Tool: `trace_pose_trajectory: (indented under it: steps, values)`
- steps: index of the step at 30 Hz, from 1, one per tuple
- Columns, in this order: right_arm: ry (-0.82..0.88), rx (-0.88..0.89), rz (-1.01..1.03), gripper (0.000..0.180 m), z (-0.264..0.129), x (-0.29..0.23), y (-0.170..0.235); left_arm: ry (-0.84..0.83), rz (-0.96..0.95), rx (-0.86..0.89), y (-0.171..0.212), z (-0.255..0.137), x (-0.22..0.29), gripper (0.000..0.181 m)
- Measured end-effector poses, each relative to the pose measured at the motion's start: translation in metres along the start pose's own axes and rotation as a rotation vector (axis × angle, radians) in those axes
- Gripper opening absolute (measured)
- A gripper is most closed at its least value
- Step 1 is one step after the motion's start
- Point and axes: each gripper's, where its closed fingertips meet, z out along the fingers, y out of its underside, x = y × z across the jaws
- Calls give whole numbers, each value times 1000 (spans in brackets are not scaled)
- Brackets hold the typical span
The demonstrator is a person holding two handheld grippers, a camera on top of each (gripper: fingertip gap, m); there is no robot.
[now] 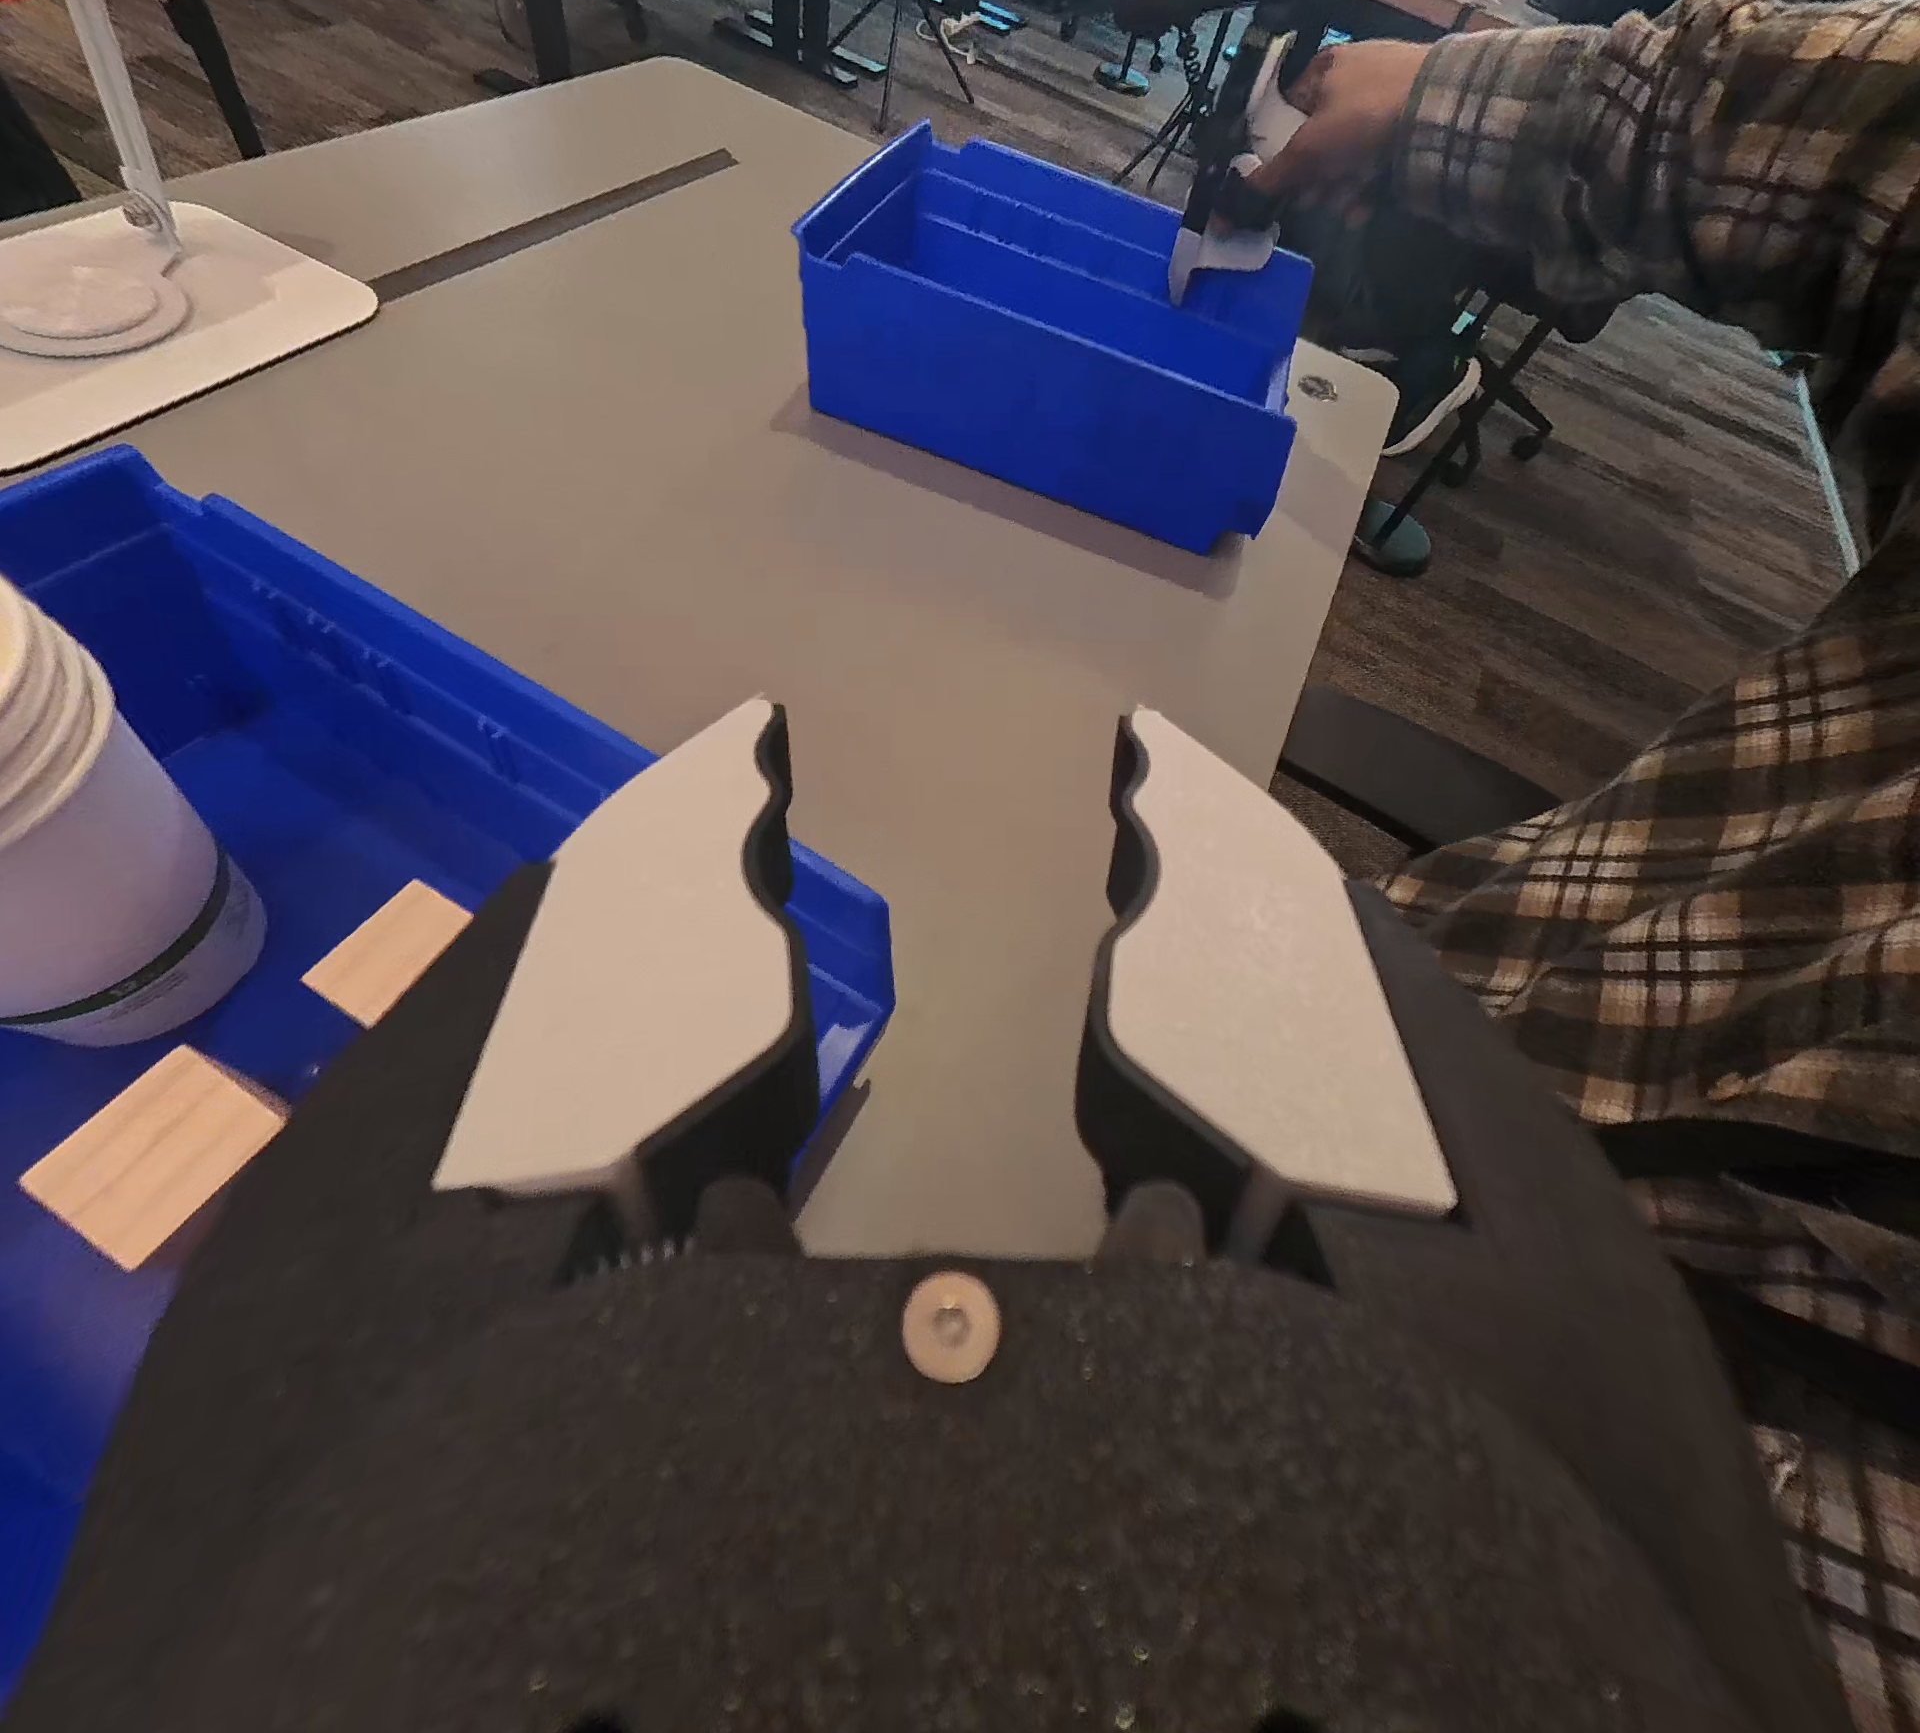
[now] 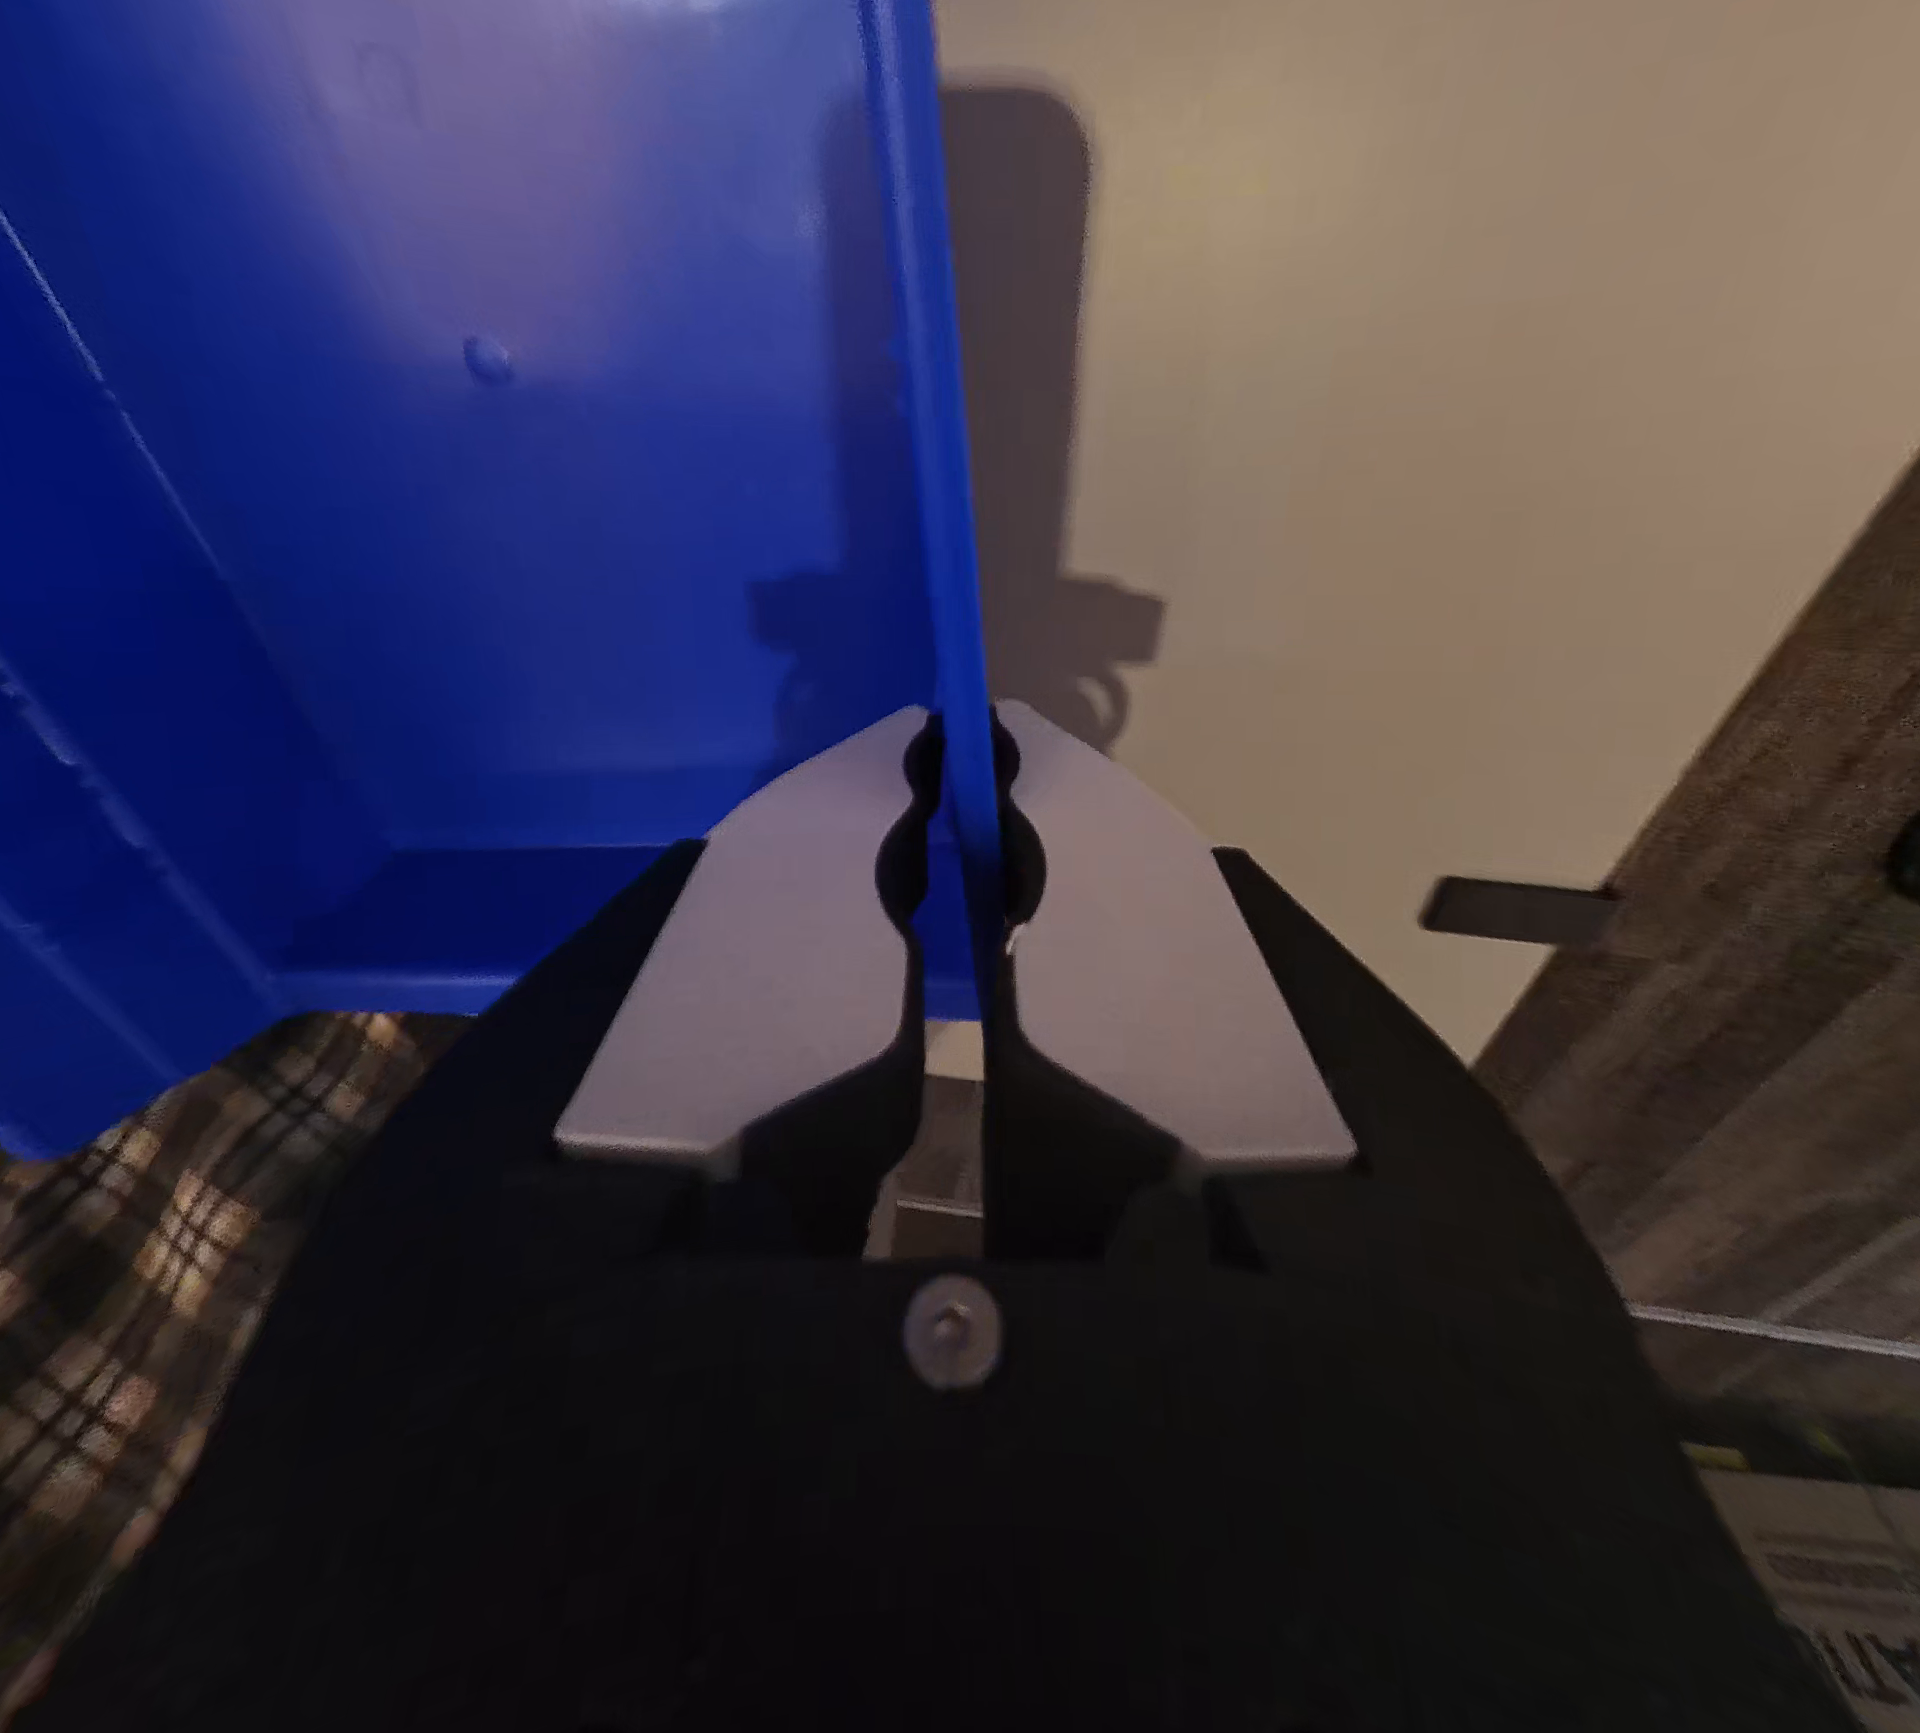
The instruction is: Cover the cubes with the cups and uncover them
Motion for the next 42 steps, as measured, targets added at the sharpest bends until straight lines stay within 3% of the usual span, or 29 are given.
trace_pose_trajectory:
  steps: [14,28,29,32,33,38,42]
  values:
    - [36,17,-45,6,-10,100,-17,41,-61,-32,7,30,-12,57]
    - [48,44,21,8,-13,124,-16,62,-87,-17,4,38,-18,57]
    - [60,46,14,14,-13,125,-15,63,-87,-13,3,37,-18,57]
    - [63,46,11,80,-18,123,-10,61,-84,-2,1,33,-17,57]
    - [73,40,-1,91,-21,123,-7,59,-83,4,0,31,-17,58]
    - [206,179,-86,119,-64,123,-10,24,-63,28,-4,20,-16,59]
    - [303,494,-190,129,-126,83,-31,-50,-32,28,-3,6,-20,61]
